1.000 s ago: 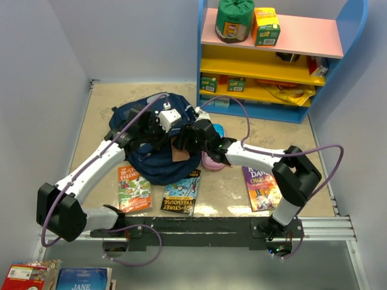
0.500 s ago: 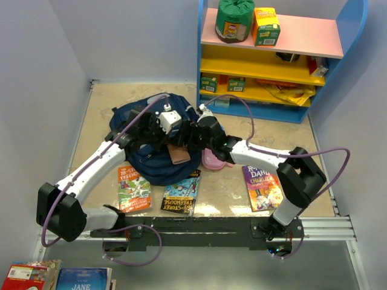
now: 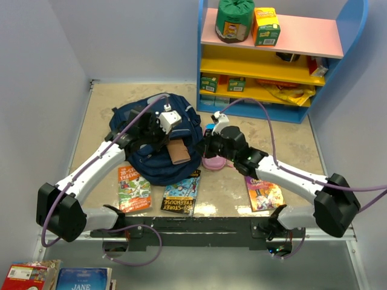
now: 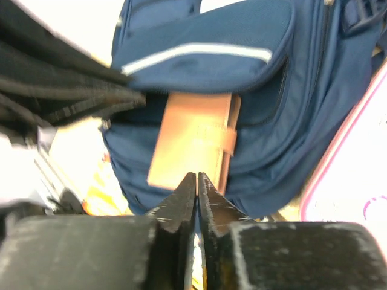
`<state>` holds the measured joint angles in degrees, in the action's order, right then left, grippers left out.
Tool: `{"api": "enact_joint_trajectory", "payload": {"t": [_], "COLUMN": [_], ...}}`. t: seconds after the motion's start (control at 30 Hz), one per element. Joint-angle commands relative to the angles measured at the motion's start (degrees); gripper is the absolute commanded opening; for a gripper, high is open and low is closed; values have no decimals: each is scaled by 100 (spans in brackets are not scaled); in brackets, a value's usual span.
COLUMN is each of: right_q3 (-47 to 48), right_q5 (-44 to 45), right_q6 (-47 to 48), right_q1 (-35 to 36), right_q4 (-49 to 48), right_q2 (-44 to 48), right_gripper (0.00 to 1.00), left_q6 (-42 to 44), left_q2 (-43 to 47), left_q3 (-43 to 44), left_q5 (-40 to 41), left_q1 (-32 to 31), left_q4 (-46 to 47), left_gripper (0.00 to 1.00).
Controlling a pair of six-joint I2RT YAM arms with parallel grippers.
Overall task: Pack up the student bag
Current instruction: Place the stationery in the student bag.
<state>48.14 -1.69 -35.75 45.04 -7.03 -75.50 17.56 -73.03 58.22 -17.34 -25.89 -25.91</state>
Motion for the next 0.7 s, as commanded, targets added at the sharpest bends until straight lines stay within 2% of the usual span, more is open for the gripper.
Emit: {"api": "enact_joint_trajectory", "payload": {"t": [0.0, 0.33, 0.67], "right_q3": [-419, -508, -25], "right_q5": [-716, -1201, -903], "right_q6": [411, 340, -178], "right_q1": [49, 278, 278], "right_q4": [-62, -606, -1661], "right_q2": [-25, -719, -1703], "right_gripper": [2, 0, 0], "left_q6": [-77, -86, -51], "left_q2": [149, 35, 44], "left_q3": [181, 278, 278], "left_q5": [-375, -428, -472], "left_q1": [-74, -83, -74], "left_q4": [288, 262, 192], "left_gripper": [0, 0, 0]}}
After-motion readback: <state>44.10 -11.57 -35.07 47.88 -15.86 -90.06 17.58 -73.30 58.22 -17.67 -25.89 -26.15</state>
